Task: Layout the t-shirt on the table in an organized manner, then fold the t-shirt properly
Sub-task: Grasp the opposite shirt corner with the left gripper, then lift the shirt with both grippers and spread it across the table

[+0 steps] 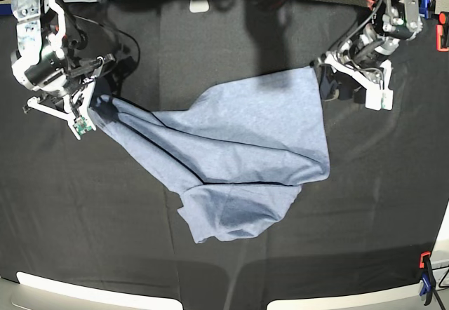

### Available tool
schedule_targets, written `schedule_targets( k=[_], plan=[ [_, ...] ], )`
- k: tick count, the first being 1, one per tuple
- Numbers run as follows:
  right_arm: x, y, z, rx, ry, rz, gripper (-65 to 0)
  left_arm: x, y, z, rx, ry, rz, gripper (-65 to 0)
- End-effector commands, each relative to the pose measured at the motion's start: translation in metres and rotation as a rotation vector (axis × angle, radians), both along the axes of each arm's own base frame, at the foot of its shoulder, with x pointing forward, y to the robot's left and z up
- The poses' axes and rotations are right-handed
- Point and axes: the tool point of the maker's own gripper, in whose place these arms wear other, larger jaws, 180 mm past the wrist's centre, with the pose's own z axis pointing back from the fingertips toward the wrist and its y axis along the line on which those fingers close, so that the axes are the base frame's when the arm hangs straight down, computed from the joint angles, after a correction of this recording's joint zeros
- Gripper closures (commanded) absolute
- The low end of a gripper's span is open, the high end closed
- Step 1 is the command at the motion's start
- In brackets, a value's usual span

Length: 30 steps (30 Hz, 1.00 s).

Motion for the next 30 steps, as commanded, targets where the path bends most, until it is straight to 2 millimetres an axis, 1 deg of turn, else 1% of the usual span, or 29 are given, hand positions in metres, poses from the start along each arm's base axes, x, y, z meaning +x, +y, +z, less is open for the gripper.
schedule_targets(
  k=[1,4,7,9,13,17,18,19,22,24,26,28,30],
  plan=[
    [0.007,-0.005,0.011,-0.024,-0.038,0.002,0.0,0.005,-0.003,0.008,-0.015,-0.033,-0.002,-23.3],
    [0.007,-0.005,0.011,-0.024,-0.037,0.002,0.0,0.005,-0.007,0.009,-0.030,-0.036,0.006,-23.3],
    [0.007,-0.005,0.011,-0.024,-0.037,0.002,0.0,-0.001,-0.017,0.002,-0.050,-0.004,0.004,-23.3],
    [0.007,-0.005,0.011,-0.024,-0.037,0.002,0.0,-0.006,-0.023,-0.004,-0.066,0.015,0.016,-23.3],
    [0.007,-0.005,0.011,-0.024,-0.038,0.003,0.0,-0.016,-0.029,-0.027,-0.046,0.079,0.019,-23.3],
    [0.007,-0.005,0.011,-0.024,-0.037,0.002,0.0,-0.023,-0.037,-0.036,-0.089,0.122,0.023,-23.2],
    [0.007,-0.005,0.011,-0.024,-0.038,0.002,0.0,-0.025,-0.042,-0.036,-0.107,0.138,0.008,-22.0],
    [0.007,-0.005,0.011,-0.024,-0.038,0.002,0.0,-0.029,-0.047,-0.036,-0.124,0.147,-0.024,-18.7],
    [0.006,0.001,0.009,0.016,-0.031,0.010,0.0,-0.040,-0.066,-0.031,-0.171,0.161,-0.142,0.0],
    [0.005,0.013,0.007,0.082,-0.020,0.022,0.0,-0.044,-0.071,-0.031,-0.182,0.169,-0.180,0.0],
    [0.003,0.026,0.006,0.159,-0.007,0.036,0.0,-0.044,-0.069,-0.031,-0.173,0.169,-0.182,0.0],
    [0.000,0.039,0.005,0.235,0.006,0.050,0.0,-0.039,-0.060,-0.030,-0.151,0.156,-0.182,0.0],
    [-0.002,0.051,0.004,0.279,0.015,0.076,0.0,-0.031,-0.046,-0.028,-0.105,0.139,-0.192,0.0]
  ],
)
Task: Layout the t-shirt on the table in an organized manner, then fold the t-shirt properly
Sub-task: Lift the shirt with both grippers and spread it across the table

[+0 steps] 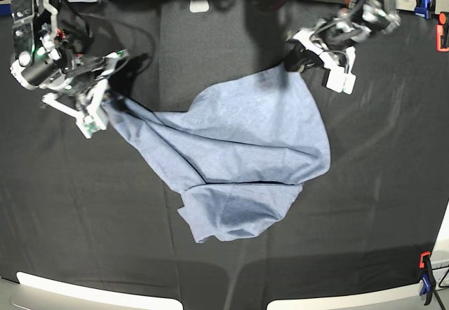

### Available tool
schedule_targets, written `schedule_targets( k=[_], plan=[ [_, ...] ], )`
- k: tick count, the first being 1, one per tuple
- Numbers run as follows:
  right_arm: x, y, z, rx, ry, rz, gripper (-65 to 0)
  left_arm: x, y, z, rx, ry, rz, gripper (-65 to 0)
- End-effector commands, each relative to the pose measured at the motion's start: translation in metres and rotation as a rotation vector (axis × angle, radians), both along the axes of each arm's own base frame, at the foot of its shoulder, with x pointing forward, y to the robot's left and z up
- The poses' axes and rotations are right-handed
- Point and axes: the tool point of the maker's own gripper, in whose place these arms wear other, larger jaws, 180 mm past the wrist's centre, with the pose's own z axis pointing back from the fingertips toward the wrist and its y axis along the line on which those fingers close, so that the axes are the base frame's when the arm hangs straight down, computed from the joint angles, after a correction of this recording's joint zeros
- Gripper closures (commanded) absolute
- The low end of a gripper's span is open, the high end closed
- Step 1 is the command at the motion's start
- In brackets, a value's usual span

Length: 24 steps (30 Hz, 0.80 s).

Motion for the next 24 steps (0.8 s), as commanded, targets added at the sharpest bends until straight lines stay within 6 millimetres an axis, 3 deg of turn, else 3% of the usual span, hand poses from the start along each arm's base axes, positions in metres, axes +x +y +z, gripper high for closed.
schedule_targets(
  k=[1,10,16,24],
  plan=[
    [0.004,0.010,0.009,0.043,-0.028,0.028,0.0,0.012,0.014,0.006,0.037,-0.033,0.007,0.0],
    [-0.033,0.119,0.019,0.484,0.003,0.206,0.0,0.080,0.138,0.047,0.342,-0.221,0.190,0.0],
    [-0.054,0.205,0.034,0.695,0.012,0.340,0.0,0.108,0.191,0.079,0.513,-0.315,0.237,0.0],
    [-0.076,0.310,0.062,0.764,-0.093,0.525,0.0,0.129,0.243,0.088,0.613,-0.335,0.292,0.0]
  ],
)
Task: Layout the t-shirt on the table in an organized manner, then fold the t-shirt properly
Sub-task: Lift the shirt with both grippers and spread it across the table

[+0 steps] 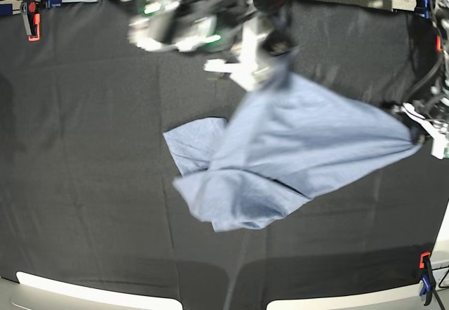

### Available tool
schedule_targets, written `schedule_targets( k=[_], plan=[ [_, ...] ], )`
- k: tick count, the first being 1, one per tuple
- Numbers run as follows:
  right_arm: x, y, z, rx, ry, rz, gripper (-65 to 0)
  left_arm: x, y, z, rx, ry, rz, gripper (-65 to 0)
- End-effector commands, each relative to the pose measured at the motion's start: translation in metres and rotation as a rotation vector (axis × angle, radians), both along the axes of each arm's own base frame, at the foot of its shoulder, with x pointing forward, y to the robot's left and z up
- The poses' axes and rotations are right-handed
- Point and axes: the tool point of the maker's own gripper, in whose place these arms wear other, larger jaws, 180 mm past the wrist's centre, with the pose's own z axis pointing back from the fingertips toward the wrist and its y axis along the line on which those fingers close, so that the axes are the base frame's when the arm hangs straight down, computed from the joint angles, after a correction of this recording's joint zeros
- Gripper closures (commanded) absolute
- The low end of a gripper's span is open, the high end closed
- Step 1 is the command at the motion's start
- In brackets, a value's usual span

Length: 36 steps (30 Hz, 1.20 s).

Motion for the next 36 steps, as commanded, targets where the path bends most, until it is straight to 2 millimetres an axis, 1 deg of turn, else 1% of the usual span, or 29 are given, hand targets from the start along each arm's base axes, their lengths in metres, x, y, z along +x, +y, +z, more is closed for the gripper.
schedule_targets(
  k=[1,6,8,10,11,13,14,15,16,17,18,21,24,27,29,32,34,36],
  plan=[
    [0.001,0.015,0.020,0.068,-0.042,0.006,0.0,0.014,0.013,0.021,0.023,-0.072,0.010,0.0],
    [-0.006,0.054,0.046,0.149,-0.083,0.058,0.0,0.028,0.030,0.022,0.012,-0.112,0.051,0.0],
    [-0.007,0.064,0.053,0.175,-0.088,0.074,0.0,0.032,0.034,0.022,0.005,-0.116,0.062,0.0],
    [-0.007,0.069,0.057,0.186,-0.097,0.090,0.0,0.036,0.036,0.023,0.000,-0.122,0.069,0.0],
    [-0.008,0.071,0.060,0.199,-0.098,0.097,-2.5,0.037,0.036,0.024,0.000,-0.124,0.070,0.0],
    [-0.008,0.072,0.065,0.222,-0.094,0.105,-15.2,0.038,0.036,0.025,0.000,-0.127,0.070,0.0],
    [-0.009,0.072,0.067,0.237,-0.087,0.111,-21.0,0.038,0.036,0.025,0.000,-0.127,0.070,-6.1],
    [-0.011,0.073,0.068,0.249,-0.081,0.114,-25.7,0.037,0.036,0.025,-0.001,-0.126,0.070,-13.5],
    [-0.012,0.073,0.069,0.254,-0.079,0.120,-29.2,0.037,0.036,0.025,-0.001,-0.126,0.070,-20.3],
    [-0.013,0.073,0.069,0.254,-0.086,0.129,-30.8,0.037,0.036,0.025,0.000,-0.127,0.070,-24.8],
    [-0.013,0.073,0.070,0.252,-0.096,0.137,-30.9,0.038,0.036,0.025,0.000,-0.127,0.070,-26.6],
    [-0.004,0.070,0.070,0.206,-0.143,0.140,-30.8,0.037,0.036,0.025,-0.001,-0.127,0.070,-26.7],
    [0.022,0.060,0.061,0.072,-0.260,0.108,-30.7,0.037,0.036,0.024,-0.001,-0.125,0.070,-26.7],
    [0.051,0.040,0.051,-0.065,-0.379,0.054,-29.2,0.036,0.036,0.023,-0.002,-0.114,0.071,-26.7],
    [0.069,0.022,0.042,-0.159,-0.447,0.011,-28.1,0.035,0.035,0.021,-0.002,-0.104,0.068,-26.7],
    [0.089,-0.011,0.025,-0.305,-0.520,-0.031,-28.0,0.035,0.030,0.019,-0.016,-0.100,0.043,-26.6],
    [0.099,-0.034,0.016,-0.397,-0.565,-0.051,-28.0,0.036,0.022,0.021,-0.055,-0.111,0.022,-26.6],
    [0.112,-0.056,0.012,-0.456,-0.607,-0.083,-28.0,0.037,0.016,0.023,-0.113,-0.124,0.019,-26.6]
  ],
)
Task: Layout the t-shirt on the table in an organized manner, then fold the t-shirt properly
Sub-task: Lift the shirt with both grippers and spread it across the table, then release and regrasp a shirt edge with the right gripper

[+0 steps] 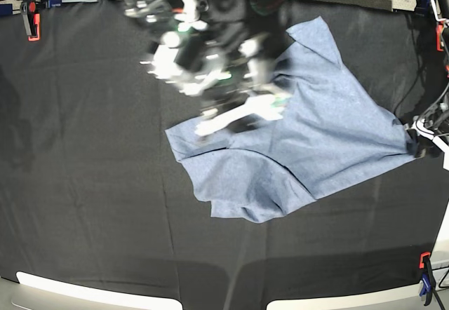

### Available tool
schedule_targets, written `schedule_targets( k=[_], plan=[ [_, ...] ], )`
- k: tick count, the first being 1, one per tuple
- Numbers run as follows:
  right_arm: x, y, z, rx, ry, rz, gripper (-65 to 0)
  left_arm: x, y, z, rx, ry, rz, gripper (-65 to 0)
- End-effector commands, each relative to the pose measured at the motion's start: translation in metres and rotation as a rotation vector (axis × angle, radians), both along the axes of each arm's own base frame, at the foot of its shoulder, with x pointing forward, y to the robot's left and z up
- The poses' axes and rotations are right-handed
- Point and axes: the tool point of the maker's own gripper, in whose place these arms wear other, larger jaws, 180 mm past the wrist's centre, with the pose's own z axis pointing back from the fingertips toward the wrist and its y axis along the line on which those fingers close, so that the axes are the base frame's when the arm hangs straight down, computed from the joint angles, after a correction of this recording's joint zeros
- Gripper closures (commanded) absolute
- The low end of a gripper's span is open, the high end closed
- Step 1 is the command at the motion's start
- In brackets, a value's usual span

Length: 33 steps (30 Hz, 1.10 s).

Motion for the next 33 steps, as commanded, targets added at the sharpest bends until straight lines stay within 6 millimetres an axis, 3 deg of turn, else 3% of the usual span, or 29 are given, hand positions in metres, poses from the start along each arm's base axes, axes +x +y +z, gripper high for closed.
schedule_targets(
  k=[1,6,9,18,26,27,33],
  plan=[
    [0.013,-0.007,0.014,0.013,-0.065,-0.013,-28.0,0.009,0.004,0.019,-0.005,-0.056,0.001,-26.6],
    [0.062,-0.061,-0.006,-0.102,-0.077,-0.125,-28.0,0.007,-0.006,0.011,-0.037,-0.035,-0.006,-26.6],
    [0.087,-0.081,-0.025,-0.171,-0.046,-0.167,-28.0,0.007,-0.014,0.006,-0.060,-0.035,-0.006,-26.6],
    [0.121,-0.078,-0.046,-0.315,-0.026,-0.103,-27.9,0.007,-0.030,-0.005,-0.061,-0.032,-0.009,-26.6],
    [0.118,-0.070,-0.063,-0.400,-0.007,-0.036,-27.9,0.007,-0.029,-0.005,-0.060,-0.033,-0.009,-26.6],
    [0.117,-0.069,-0.064,-0.403,-0.005,-0.033,-26.6,0.007,-0.029,-0.005,-0.060,-0.033,-0.009,-26.6],
    [0.125,-0.071,-0.069,-0.401,0.002,-0.047,-4.9,0.007,-0.030,-0.005,-0.060,-0.033,-0.009,-26.6]
  ],
)
